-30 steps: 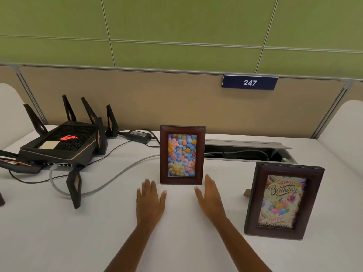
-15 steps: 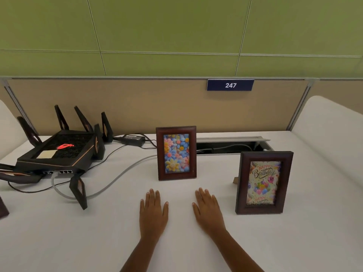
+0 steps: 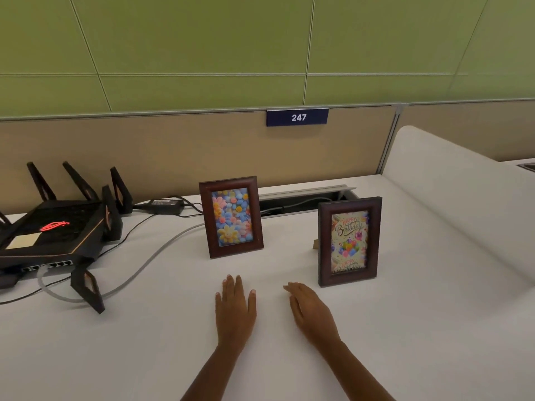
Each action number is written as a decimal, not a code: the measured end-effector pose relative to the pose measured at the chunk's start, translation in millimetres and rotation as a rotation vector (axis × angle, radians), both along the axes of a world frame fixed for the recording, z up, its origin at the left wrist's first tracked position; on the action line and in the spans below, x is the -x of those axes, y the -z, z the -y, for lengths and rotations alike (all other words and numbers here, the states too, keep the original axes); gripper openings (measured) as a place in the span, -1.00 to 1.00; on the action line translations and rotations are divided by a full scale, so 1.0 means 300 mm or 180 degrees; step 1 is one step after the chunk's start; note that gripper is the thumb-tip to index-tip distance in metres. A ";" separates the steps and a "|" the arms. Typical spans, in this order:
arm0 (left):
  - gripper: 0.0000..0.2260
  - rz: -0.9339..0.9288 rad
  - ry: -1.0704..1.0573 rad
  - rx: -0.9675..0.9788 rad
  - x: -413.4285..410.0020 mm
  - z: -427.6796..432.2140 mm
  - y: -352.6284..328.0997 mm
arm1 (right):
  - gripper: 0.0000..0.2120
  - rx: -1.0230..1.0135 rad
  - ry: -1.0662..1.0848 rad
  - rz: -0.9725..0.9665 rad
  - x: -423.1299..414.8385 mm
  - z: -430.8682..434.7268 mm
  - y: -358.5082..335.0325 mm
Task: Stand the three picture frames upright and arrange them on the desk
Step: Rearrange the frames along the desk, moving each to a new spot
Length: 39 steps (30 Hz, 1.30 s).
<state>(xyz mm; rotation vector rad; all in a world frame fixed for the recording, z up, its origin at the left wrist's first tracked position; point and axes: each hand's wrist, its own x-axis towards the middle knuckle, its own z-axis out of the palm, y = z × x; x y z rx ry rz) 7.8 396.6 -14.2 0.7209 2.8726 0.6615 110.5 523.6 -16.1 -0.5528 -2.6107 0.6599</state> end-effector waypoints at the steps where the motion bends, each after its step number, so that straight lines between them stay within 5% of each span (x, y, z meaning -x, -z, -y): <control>1: -0.50 0.0061 0.0040 -0.0110 -0.015 -0.018 -0.007 | -0.71 -0.0118 0.0038 -0.0238 -0.023 -0.010 -0.016; 5: -0.50 0.0229 0.0141 -0.0588 -0.074 -0.110 -0.048 | -0.80 -0.0409 0.0213 -0.0973 -0.099 -0.098 -0.076; 14: -0.52 0.0993 0.0041 -0.1606 -0.221 -0.366 -0.153 | -0.77 0.0532 0.1184 -0.1649 -0.187 -0.415 -0.154; 21: -0.55 0.1448 -0.0149 -0.1895 -0.245 -0.487 -0.199 | -0.58 0.1798 0.1054 -0.0735 -0.177 -0.583 -0.160; 26: -0.59 0.1742 -0.0173 -0.1998 -0.256 -0.536 -0.184 | -0.66 0.2429 0.0366 -0.0125 -0.153 -0.650 -0.171; 39: -0.65 0.1424 -0.0674 -0.1957 -0.218 -0.613 -0.172 | -0.76 0.3461 -0.0252 -0.0428 -0.112 -0.727 -0.172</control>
